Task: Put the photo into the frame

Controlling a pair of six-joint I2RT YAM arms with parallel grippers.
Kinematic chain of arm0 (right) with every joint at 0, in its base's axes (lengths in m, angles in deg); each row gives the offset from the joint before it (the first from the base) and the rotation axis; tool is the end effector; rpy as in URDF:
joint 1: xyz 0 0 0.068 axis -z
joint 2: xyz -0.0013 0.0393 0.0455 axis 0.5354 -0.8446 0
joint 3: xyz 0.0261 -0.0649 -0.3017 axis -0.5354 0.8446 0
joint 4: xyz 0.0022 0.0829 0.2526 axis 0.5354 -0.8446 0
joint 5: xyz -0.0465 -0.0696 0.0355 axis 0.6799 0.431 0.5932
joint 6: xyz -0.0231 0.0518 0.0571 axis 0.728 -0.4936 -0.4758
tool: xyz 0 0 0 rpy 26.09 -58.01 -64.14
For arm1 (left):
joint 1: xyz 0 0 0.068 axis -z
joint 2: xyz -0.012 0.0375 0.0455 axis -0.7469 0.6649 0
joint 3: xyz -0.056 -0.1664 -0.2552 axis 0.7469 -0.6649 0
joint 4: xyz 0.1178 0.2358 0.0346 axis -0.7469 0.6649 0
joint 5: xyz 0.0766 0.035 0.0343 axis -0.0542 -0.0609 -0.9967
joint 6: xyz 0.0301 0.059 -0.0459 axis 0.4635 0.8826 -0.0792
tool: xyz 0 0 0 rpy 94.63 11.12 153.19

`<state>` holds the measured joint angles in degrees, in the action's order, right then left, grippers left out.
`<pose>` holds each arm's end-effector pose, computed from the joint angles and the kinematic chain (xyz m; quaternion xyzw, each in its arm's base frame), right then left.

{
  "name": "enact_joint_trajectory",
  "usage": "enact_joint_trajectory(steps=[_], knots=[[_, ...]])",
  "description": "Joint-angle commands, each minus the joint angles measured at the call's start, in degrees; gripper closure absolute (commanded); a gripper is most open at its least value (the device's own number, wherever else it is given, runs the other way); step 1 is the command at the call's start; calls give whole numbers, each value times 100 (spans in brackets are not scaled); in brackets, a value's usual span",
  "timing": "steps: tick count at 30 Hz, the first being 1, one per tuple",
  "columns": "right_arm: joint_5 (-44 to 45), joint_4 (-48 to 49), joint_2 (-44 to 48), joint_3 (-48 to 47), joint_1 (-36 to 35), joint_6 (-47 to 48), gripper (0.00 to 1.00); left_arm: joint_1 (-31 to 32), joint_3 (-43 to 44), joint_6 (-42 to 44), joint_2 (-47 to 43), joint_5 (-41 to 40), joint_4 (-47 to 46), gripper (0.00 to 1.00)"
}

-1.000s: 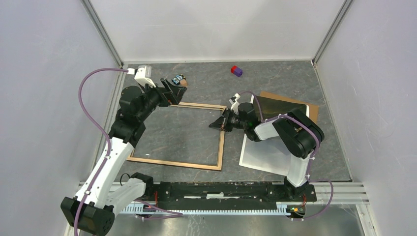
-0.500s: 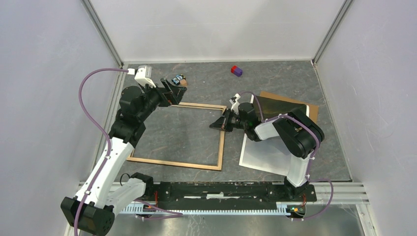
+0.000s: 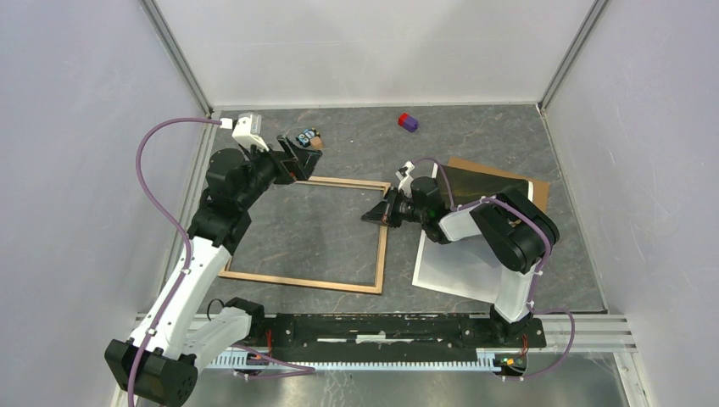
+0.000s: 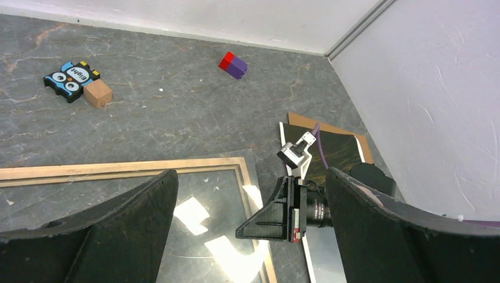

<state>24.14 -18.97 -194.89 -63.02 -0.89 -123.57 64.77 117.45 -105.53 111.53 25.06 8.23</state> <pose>0.3067 0.2424 0.1432 0.0578 0.8225 0.5292 0.2002 0.2194 -0.0789 0.4007 -0.0098 0.7481 -0.3158 0.5836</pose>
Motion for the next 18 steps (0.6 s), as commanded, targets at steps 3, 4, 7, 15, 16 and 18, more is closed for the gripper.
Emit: enact_joint_trajectory(steps=[3, 4, 7, 15, 16, 18], knots=[[-169, 170, -51, -54, 18, -46, 100, -46, 3, -114, 1, 123, -224, 0], [-206, 174, -90, -60, 16, -79, 100, -45, 3, -111, 9, 121, -225, 0], [-388, 133, -197, -123, 12, -51, 100, -41, 3, -119, 2, 116, -227, 0], [-414, 306, -141, -7, 21, 209, 77, -47, -5, -136, 10, 123, -230, 0], [-421, 315, -136, -1, 21, 227, 74, -47, -5, -136, 19, 134, -235, 0], [-431, 311, -132, -2, 30, 252, 65, -47, -7, -137, 20, 126, -237, 0]])
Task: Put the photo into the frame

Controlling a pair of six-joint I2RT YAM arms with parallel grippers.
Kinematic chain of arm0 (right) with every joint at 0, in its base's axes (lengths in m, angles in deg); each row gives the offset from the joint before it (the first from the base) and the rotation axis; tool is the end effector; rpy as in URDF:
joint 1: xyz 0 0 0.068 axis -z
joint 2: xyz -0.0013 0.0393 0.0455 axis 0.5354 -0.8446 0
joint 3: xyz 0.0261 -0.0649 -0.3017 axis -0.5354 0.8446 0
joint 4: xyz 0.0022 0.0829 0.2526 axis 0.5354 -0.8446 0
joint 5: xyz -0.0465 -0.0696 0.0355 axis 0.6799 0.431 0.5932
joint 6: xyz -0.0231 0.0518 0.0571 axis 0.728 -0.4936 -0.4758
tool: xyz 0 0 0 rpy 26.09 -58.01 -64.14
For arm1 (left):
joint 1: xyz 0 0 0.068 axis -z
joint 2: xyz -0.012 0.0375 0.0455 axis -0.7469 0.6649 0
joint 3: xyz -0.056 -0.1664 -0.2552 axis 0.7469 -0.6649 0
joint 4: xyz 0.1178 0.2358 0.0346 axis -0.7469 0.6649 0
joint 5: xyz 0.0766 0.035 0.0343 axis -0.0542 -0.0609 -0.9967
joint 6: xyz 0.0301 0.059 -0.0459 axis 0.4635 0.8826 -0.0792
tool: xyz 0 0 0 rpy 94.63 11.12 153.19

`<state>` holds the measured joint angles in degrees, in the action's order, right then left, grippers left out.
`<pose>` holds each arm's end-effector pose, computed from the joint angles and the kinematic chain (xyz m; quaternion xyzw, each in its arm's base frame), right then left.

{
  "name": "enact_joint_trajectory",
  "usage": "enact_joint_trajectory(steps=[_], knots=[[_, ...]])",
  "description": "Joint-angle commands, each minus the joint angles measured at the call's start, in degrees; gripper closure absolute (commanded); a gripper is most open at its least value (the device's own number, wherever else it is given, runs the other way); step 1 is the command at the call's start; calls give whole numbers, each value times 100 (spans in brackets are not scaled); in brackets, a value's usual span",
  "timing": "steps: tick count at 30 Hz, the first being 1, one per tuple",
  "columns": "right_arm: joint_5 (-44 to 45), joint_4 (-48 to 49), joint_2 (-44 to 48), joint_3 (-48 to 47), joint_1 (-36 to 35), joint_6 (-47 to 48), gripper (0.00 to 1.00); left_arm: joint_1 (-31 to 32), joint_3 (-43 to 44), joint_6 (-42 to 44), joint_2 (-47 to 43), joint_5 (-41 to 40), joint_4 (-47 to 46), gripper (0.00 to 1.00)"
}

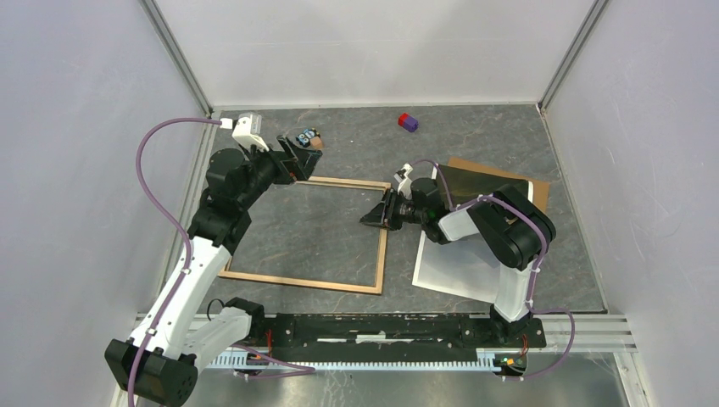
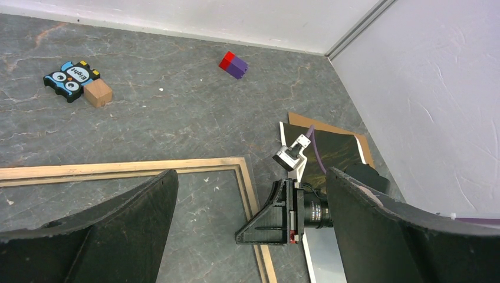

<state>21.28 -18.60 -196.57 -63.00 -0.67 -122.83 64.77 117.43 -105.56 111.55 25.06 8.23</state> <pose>0.3055 0.2433 0.1338 0.0441 0.8255 0.5332 0.1797 0.2195 -0.0789 0.4005 -0.0101 0.7483 -0.3158 0.5833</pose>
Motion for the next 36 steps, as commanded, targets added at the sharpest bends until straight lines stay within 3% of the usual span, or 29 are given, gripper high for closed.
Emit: enact_joint_trajectory(steps=[1, 9, 14, 19, 25, 31, 36], knots=[[-145, 261, 45, -2, 1, 186, 62, -45, -6, -134, 22, 124, -238, 0], [67, 1031, 343, 557, -36, 119, 47, -54, -12, -159, 46, 153, -258, 0], [503, 2215, 262, 1028, -251, -605, 50, -54, -30, -196, 53, 187, -290, 0], [879, 2490, 156, 1123, -477, -1025, 55, -61, -30, -195, 72, 183, -283, 0], [1148, 1727, 341, 1128, -526, -937, 65, -63, -38, -214, 74, 205, -304, 1], [905, 1695, 277, 1060, -524, -1091, 90, -63, -38, -209, 54, 210, -303, 1], [368, 1590, 128, 795, -511, -1116, 100, -63, -38, -204, 60, 211, -306, 1]])
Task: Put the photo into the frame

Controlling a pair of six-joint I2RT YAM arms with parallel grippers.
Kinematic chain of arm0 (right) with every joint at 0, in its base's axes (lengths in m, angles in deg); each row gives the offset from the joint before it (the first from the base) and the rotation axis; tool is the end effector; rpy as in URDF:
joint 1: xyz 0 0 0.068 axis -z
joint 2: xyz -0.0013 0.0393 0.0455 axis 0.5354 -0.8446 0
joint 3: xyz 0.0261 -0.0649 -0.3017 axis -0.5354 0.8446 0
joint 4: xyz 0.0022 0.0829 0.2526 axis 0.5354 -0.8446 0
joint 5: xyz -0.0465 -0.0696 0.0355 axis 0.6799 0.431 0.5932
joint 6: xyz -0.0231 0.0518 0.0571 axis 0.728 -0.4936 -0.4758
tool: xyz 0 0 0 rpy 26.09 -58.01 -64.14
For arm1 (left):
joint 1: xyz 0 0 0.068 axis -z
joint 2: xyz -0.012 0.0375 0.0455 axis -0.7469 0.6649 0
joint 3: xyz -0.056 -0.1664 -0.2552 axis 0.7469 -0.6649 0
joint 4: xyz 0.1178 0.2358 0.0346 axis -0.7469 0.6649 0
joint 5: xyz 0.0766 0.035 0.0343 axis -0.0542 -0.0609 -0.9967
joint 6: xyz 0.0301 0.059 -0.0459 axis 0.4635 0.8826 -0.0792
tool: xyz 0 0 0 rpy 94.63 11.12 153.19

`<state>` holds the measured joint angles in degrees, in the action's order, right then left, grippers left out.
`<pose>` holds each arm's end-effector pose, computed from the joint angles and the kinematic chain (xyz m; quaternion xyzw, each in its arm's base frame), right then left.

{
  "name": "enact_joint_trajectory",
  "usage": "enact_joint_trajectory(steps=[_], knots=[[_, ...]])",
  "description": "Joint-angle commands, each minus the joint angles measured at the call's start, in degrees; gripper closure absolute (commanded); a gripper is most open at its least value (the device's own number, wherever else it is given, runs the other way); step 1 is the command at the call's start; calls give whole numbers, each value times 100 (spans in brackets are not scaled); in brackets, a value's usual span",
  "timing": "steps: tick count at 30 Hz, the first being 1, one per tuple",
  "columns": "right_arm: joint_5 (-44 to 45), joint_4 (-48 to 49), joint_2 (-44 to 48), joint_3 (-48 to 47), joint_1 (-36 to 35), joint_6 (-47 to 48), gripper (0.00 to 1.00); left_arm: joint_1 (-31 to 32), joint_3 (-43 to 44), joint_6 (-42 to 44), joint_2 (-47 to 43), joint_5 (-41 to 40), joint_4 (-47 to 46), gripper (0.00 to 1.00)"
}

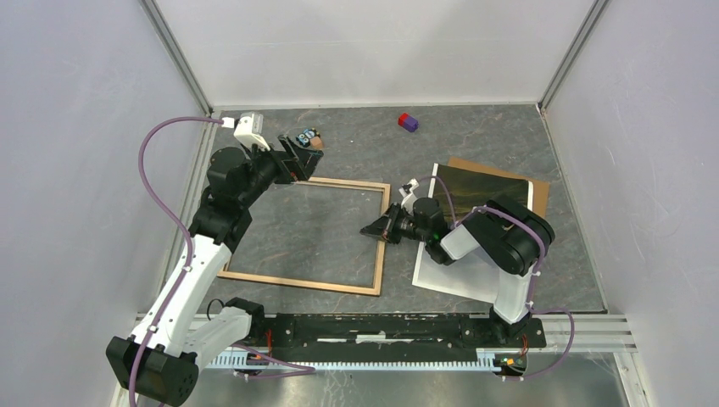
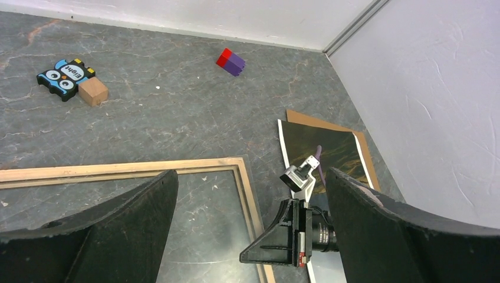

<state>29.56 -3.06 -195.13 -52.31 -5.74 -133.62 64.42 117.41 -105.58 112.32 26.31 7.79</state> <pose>0.2627 0.2424 0.1264 0.1076 0.8004 0.5585 0.1894 0.2231 -0.0800 0.3986 -0.0057 0.7501 -0.3208 0.5782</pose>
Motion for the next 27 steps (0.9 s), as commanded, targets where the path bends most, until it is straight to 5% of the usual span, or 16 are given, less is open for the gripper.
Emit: enact_joint_trajectory(steps=[1, 19, 27], knots=[[-515, 28, -20, -290, 3, -47, 100, -28, -36, -201, -24, 86, -266, 1], [-1213, 585, 770, -867, 241, -839, 100, -72, -27, -178, -148, 89, -261, 1], [-1266, -258, 1249, -1476, 234, -604, 100, -210, -3, -176, -383, 89, -265, 1]])
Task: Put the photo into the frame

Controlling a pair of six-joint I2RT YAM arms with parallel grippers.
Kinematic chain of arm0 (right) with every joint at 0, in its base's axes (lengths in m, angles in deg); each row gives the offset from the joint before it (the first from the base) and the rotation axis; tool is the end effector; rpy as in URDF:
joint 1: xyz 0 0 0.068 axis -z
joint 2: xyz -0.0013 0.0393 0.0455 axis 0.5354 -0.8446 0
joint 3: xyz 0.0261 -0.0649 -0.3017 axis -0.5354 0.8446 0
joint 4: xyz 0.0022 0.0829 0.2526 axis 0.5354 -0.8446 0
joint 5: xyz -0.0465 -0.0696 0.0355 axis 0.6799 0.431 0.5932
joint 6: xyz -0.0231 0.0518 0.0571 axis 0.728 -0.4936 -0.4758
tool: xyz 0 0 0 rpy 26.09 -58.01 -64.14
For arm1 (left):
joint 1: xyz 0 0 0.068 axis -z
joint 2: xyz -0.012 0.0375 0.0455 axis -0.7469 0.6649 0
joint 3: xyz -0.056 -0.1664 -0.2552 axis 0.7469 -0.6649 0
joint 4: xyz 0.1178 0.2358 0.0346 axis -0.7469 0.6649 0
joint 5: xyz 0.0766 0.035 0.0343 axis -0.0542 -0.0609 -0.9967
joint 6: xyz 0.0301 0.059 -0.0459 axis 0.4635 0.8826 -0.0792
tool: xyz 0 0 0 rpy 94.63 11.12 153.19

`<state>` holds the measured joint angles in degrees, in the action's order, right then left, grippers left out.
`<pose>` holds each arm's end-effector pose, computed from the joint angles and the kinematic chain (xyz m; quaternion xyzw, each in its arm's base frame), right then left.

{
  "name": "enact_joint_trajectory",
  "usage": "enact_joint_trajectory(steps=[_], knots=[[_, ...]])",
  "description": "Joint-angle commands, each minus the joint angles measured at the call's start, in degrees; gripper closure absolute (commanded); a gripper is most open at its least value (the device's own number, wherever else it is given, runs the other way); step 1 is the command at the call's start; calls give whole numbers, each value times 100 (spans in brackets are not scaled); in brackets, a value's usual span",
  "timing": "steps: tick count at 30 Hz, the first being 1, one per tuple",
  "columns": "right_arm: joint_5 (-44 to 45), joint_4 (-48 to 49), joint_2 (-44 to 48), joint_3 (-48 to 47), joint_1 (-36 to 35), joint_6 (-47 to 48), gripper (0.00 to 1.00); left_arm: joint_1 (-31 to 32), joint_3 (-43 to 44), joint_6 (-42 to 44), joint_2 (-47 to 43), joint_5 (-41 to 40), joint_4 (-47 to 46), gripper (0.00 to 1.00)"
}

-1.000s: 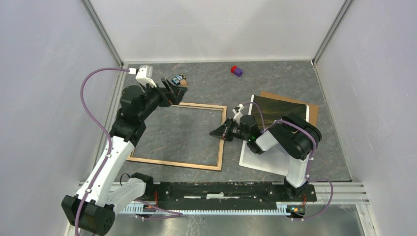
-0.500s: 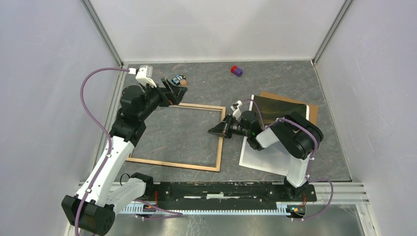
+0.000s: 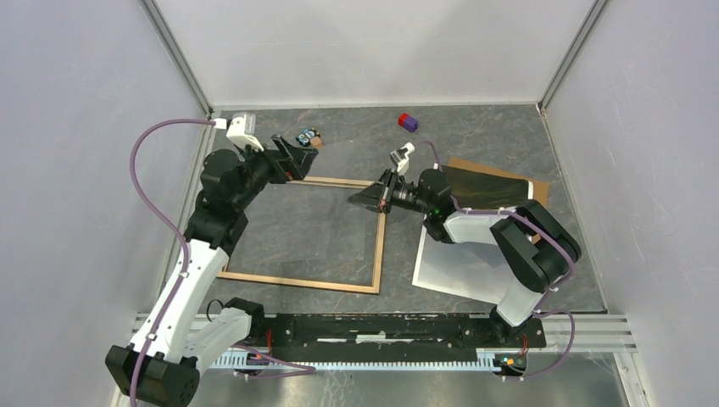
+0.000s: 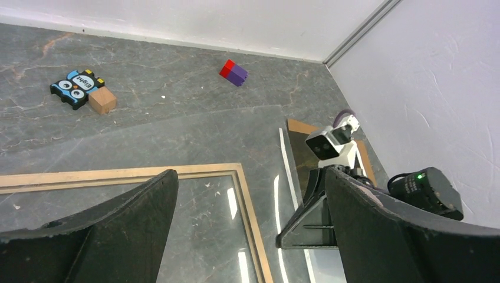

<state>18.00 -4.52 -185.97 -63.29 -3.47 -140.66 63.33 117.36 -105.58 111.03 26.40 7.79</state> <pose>0.2858 0.2567 0.2351 0.0408 0.7100 0.6788 0.1831 0.2183 -0.0742 0.4031 -0.0106 0.7430 -0.3180 0.5888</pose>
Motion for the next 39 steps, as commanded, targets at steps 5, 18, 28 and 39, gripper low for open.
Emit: enact_joint_trajectory(steps=[5, 18, 28, 39], knots=[[-82, -290, 331, -733, -67, 36, 100, -155, 12, -150, -397, 41, -265, 1], [221, -296, -88, -1674, -481, -426, 100, -163, 91, 26, -588, -76, -137, 0], [592, -178, -369, -1837, -661, -609, 100, -166, 74, 13, -559, -87, -136, 0], [965, 843, -1212, -849, -712, -854, 100, -162, 65, -35, -442, -13, -139, 0]])
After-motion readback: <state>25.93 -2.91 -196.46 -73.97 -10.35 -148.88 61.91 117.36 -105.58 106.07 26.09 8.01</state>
